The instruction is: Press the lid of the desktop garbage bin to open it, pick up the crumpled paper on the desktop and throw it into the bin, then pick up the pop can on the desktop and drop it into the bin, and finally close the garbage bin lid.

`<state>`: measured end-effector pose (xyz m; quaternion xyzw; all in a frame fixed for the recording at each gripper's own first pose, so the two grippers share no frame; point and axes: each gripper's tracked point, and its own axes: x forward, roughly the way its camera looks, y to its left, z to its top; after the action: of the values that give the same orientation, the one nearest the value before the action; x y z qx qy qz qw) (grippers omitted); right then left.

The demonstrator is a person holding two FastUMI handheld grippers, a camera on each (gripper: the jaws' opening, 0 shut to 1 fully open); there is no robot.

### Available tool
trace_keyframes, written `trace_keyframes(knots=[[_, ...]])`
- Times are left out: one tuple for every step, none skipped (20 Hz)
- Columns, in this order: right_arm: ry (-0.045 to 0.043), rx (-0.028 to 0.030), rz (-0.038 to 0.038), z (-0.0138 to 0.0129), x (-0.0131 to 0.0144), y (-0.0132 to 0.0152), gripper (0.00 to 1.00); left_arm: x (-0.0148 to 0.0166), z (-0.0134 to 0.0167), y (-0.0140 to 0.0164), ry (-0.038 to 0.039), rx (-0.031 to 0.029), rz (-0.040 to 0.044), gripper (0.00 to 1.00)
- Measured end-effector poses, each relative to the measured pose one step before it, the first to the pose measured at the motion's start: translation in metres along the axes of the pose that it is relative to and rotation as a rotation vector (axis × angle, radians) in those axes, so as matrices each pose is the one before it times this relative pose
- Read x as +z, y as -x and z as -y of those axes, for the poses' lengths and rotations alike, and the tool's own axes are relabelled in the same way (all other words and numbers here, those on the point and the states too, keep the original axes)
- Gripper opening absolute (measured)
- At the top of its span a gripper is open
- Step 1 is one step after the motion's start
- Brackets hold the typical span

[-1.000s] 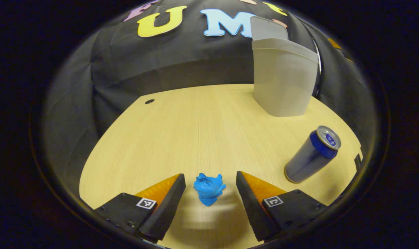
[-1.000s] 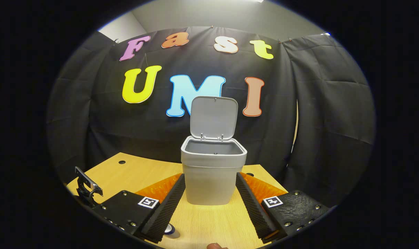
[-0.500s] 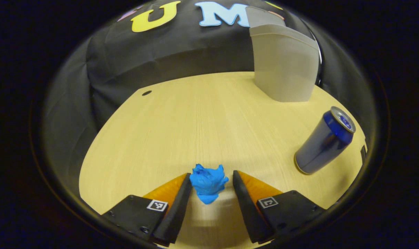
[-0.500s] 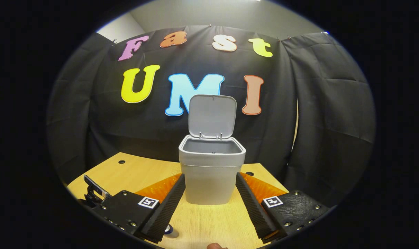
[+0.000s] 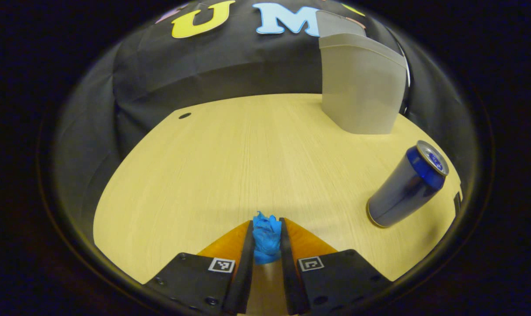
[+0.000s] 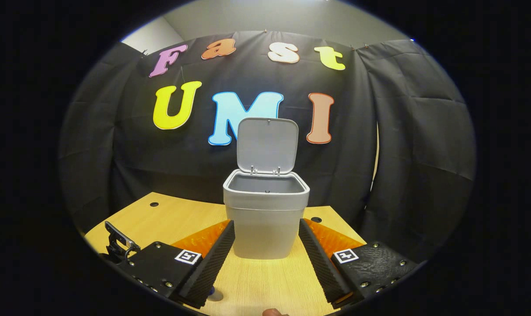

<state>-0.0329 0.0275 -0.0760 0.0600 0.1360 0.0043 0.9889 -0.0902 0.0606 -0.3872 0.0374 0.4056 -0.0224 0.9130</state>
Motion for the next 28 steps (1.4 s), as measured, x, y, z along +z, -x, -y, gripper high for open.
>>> trace_keyframes(knots=[[-0.00553, -0.00119, 0.00196, 0.00166, 0.00083, -0.00039, 0.94, 0.00274, 0.00058, -0.00214, 0.00011, -0.00018, 0.00106, 0.25], [-0.00467, 0.00039, 0.00208, 0.00131, -0.00029, -0.00057, 0.94, 0.00087, 0.00010, 0.00066, -0.00722, 0.00222, 0.00444, 0.27], [-0.00317, -0.00115, 0.00235, 0.00140, 0.00094, -0.00032, 0.94, -0.00165, -0.00185, 0.00081, 0.00672, 0.01248, -0.00467, 0.20], [-0.00267, -0.00001, 0.00207, 0.00139, 0.00032, 0.00012, 0.94, 0.00220, 0.00022, 0.00193, 0.00513, 0.00160, 0.00470, 0.17], [-0.00263, -0.00051, 0.00387, 0.00212, 0.00158, -0.00028, 0.94, 0.00474, -0.00005, 0.00240, 0.00778, 0.00156, 0.01569, 0.19], [-0.00323, -0.00223, 0.00518, 0.00239, 0.00095, 0.00058, 0.94, 0.00597, 0.00274, 0.00444, 0.00893, -0.00570, 0.01901, 0.19], [-0.00464, -0.00027, 0.00396, 0.00185, 0.00086, -0.00075, 0.94, 0.00696, 0.00363, 0.00412, 0.00972, -0.00726, 0.02572, 0.17], [-0.00532, 0.00014, 0.00377, 0.00151, 0.00004, -0.00042, 0.94, 0.00781, 0.00415, 0.00425, 0.00351, -0.01344, 0.02399, 0.17], [-0.00458, 0.00142, -0.00058, 0.00121, -0.00049, -0.00173, 0.94, 0.00725, 0.00255, 0.00292, -0.00359, -0.00779, 0.02320, 0.17], [-0.00401, 0.00103, -0.00091, 0.00177, -0.00157, -0.00129, 0.94, 0.00910, 0.00171, 0.00344, -0.00709, -0.00323, 0.02346, 0.19], [-0.00375, 0.00078, 0.00039, 0.00195, -0.00049, -0.00027, 0.94, 0.00876, 0.00225, 0.00222, -0.00897, 0.00151, 0.01909, 0.15], [-0.00570, 0.00276, 0.00039, 0.00171, -0.00070, -0.00168, 0.94, 0.00890, 0.00144, 0.00364, -0.00693, 0.00216, 0.00976, 0.17], [-0.00478, 0.00489, 0.00289, 0.00060, 0.00192, -0.00146, 0.94, 0.01228, 0.00008, 0.00436, -0.00110, -0.00051, 0.01685, 0.19], [-0.00041, 0.00105, 0.00303, 0.00180, -0.00019, -0.00144, 0.94, 0.01316, 0.00138, 0.00288, 0.00425, -0.00354, 0.01361, 0.19], [0.00156, -0.00135, 0.00340, 0.00318, 0.00190, -0.00207, 0.94, 0.00511, 0.00693, 0.00187, 0.01119, -0.00720, 0.00992, 0.19], [0.00055, -0.00082, 0.00579, 0.00217, 0.00132, -0.00183, 0.94, 0.01002, 0.00378, 0.00205, 0.00965, -0.00739, 0.01438, 0.19], [0.00027, -0.00096, 0.00488, 0.00156, 0.00177, -0.00183, 0.94, 0.00940, 0.00440, 0.00088, 0.00537, -0.00645, 0.01655, 0.19], [-0.00033, 0.00101, 0.00286, 0.00163, 0.00080, -0.00141, 0.94, 0.01013, 0.00387, 0.00152, 0.00202, -0.00464, 0.01252, 0.17], [-0.00004, 0.00176, 0.00273, 0.00107, 0.00101, -0.00131, 0.94, 0.01167, 0.00410, 0.00137, 0.00173, -0.00699, 0.01581, 0.17], [0.00110, 0.00368, 0.00053, 0.00116, 0.00027, -0.00103, 0.94, 0.01256, 0.00388, 0.00152, 0.00152, -0.00632, 0.01780, 0.17], [0.00272, 0.00437, -0.00108, 0.00043, -0.00011, -0.00089, 0.94, 0.01372, 0.00518, 0.00301, 0.00116, -0.00807, 0.02319, 0.17], [0.00414, 0.00279, 0.00071, 0.00119, 0.00038, -0.00138, 0.94, 0.01243, 0.00547, 0.00005, 0.00164, -0.00862, 0.02134, 0.17], [0.00548, 0.00082, 0.00207, 0.00198, 0.00091, -0.00018, 0.94, 0.01189, 0.00690, -0.00031, 0.00065, -0.01117, 0.01903, 0.17], [0.00564, -0.00076, 0.00099, 0.00182, 0.00002, -0.00018, 0.94, 0.01196, 0.00530, -0.00050, 0.00192, -0.00763, 0.02003, 0.17], [0.00380, 0.00049, 0.00064, 0.00186, 0.00072, -0.00016, 0.94, 0.01119, 0.00562, -0.00122, 0.00438, -0.01585, 0.01670, 0.19], [0.00186, 0.00001, 0.00164, 0.00163, -0.00013, -0.00018, 0.94, 0.01122, 0.00726, -0.00137, 0.00392, -0.01636, 0.01815, 0.19], [-0.00106, -0.00093, 0.00359, 0.00169, 0.00168, -0.00041, 0.94, 0.00833, 0.00745, -0.00146, -0.00108, -0.01447, 0.01427, 0.19], [-0.00218, -0.00083, 0.00038, 0.00071, -0.00018, -0.00061, 0.94, 0.00902, 0.00488, -0.00214, -0.00819, -0.00730, 0.01051, 0.17]])
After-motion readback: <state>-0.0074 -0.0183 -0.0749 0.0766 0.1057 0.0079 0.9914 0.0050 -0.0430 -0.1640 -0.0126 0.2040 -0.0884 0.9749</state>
